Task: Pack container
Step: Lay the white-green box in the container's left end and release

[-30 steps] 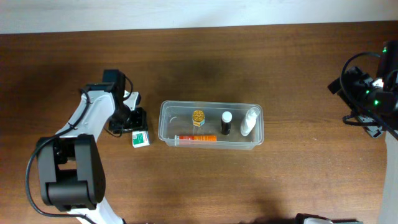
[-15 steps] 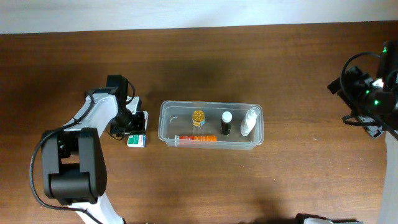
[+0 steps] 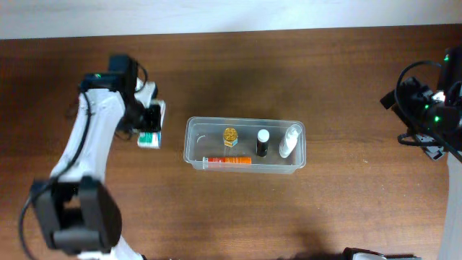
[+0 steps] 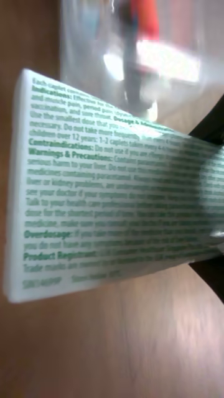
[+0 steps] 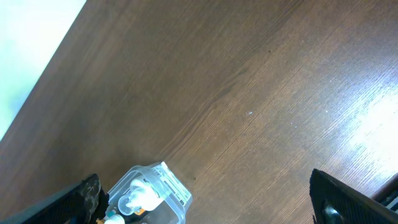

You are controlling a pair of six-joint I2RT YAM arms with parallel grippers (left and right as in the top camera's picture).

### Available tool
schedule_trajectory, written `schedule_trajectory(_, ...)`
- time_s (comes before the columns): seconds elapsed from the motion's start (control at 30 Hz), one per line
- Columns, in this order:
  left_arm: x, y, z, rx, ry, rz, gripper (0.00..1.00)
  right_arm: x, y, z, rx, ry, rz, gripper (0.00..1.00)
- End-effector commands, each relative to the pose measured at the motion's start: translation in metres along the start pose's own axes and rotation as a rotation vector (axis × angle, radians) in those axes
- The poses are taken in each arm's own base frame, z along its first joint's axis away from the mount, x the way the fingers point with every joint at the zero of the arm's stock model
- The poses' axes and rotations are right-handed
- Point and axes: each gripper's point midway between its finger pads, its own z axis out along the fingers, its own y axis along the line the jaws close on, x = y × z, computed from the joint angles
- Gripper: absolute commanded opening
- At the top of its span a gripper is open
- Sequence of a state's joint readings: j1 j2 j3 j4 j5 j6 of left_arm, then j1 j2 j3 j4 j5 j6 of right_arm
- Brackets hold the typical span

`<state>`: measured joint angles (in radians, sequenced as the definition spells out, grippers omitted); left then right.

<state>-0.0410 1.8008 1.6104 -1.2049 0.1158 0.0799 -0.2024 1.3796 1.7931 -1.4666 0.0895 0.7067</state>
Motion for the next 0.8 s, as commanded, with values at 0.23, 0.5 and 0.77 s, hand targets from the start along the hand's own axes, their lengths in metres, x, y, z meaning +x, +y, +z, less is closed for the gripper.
schedule_trajectory(0.23, 0.0, -0.115, -0.051, 0.063, -0.17, 0.791, 0.33, -0.003, -0.003, 0.001, 0.014, -0.009, 0.006, 0.98)
schedule_trajectory(0.5, 0.028, -0.159, 0.001, 0.119, -0.052, 1.255, 0.42, -0.003, -0.003, 0.001, 0.014, -0.009, 0.006, 0.99)
schedule_trajectory(0.77, 0.015, -0.146, 0.035, 0.022, 0.022, 1.355, 0.43, -0.003, -0.003, 0.001, 0.014, -0.009, 0.006, 0.99)
